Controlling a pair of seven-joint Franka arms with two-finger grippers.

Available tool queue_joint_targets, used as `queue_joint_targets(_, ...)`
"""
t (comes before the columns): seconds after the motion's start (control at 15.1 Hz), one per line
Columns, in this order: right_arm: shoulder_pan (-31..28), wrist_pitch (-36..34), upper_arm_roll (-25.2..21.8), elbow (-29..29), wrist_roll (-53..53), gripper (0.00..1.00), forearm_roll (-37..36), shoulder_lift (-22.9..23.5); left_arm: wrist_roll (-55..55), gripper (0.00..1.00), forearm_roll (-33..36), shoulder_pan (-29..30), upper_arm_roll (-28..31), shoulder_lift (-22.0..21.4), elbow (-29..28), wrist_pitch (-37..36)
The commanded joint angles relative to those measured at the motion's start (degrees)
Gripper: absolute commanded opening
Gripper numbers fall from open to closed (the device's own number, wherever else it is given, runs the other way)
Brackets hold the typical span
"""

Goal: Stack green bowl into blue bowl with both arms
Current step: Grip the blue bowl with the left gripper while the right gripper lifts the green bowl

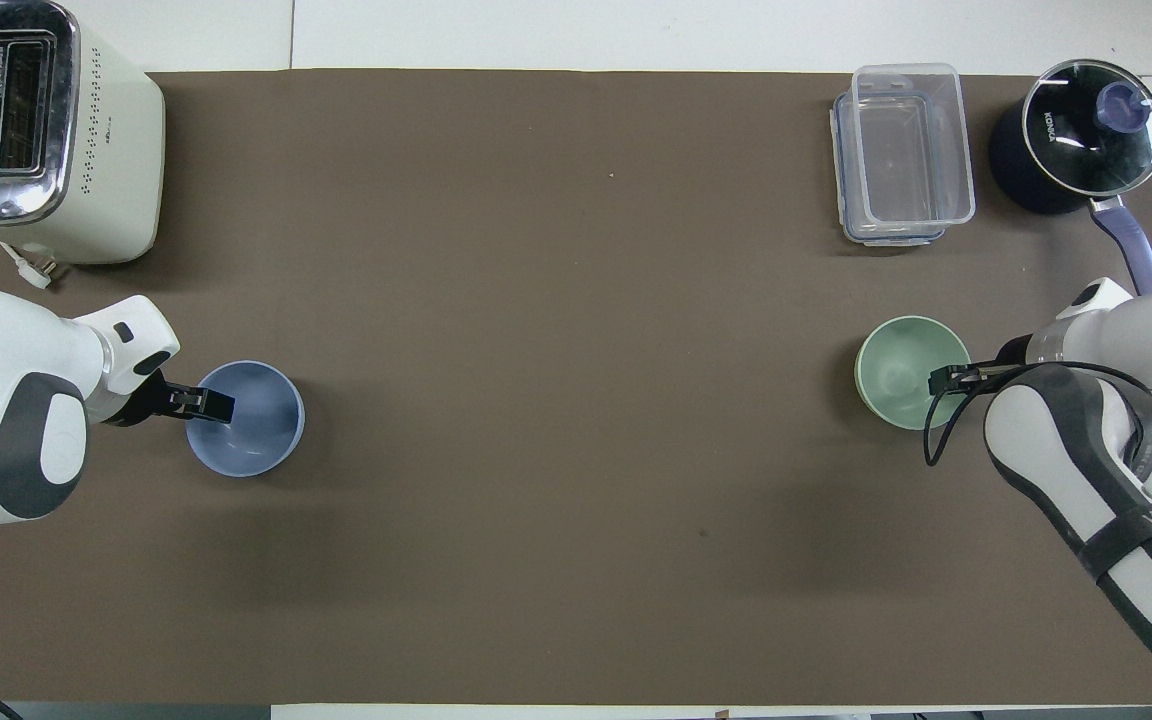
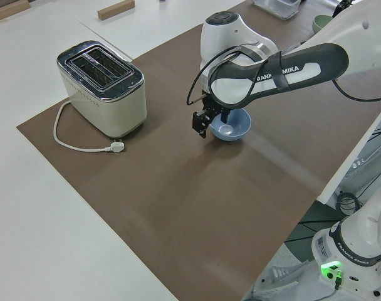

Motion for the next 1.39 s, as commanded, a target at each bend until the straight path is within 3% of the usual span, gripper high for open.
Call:
queue_joint_targets(0.0,0.01,1.30,0.10,-1.26,-2.17,0.04,1.58,-0.87,4.24,0.28,-0.58,-0.15,0.29,-0.57,-1.33,0.98)
queue_joint_targets(0.07,0.01,1.30,0.19,-1.26,-2.26,0.00,1.58,-0.87,4.60,0.00,-0.58,-0.15,0.29,-0.57,-1.33,0.63)
queue_joint_targets(0.27,0.00,-1.58,0.36,0.58,-2.52,0.00,1.58,-0.78,4.61,0.00,-0.58,-0.15,0.20,-0.57,-1.16,-0.86)
queue_joint_targets(0.4,0.00,-7.54,0.45,4.96,-2.26,0.00,1.58,-0.69,4.09,0.00,-0.58,-0.33,-0.06,-0.13,1.72,-3.40)
queue_joint_targets(0.66,1.15,-17.66,0.89,12.26,-1.82,0.00,1.58,-1.92,-5.72,0.00,-5.59,-9.88,0.02,5.91,21.82,-17.63)
queue_joint_targets(0.73,1.23,-19.77,0.89,14.02,-1.82,0.00,1.58,-2.01,-10.20,0.00,-5.68,-13.48,0.02,6.89,24.05,-18.18)
queue_joint_targets(1.06,1.32,-29.97,2.73,22.29,1.42,0.00,2.37,-2.18,-22.54,0.00,-5.77,-28.26,0.02,6.90,18.63,-8.97)
queue_joint_targets(1.33,2.99,-32.88,5.10,24.84,6.35,0.00,3.68,-3.24,-24.92,0.00,-7.26,-32.23,-0.06,8.04,15.54,-3.07)
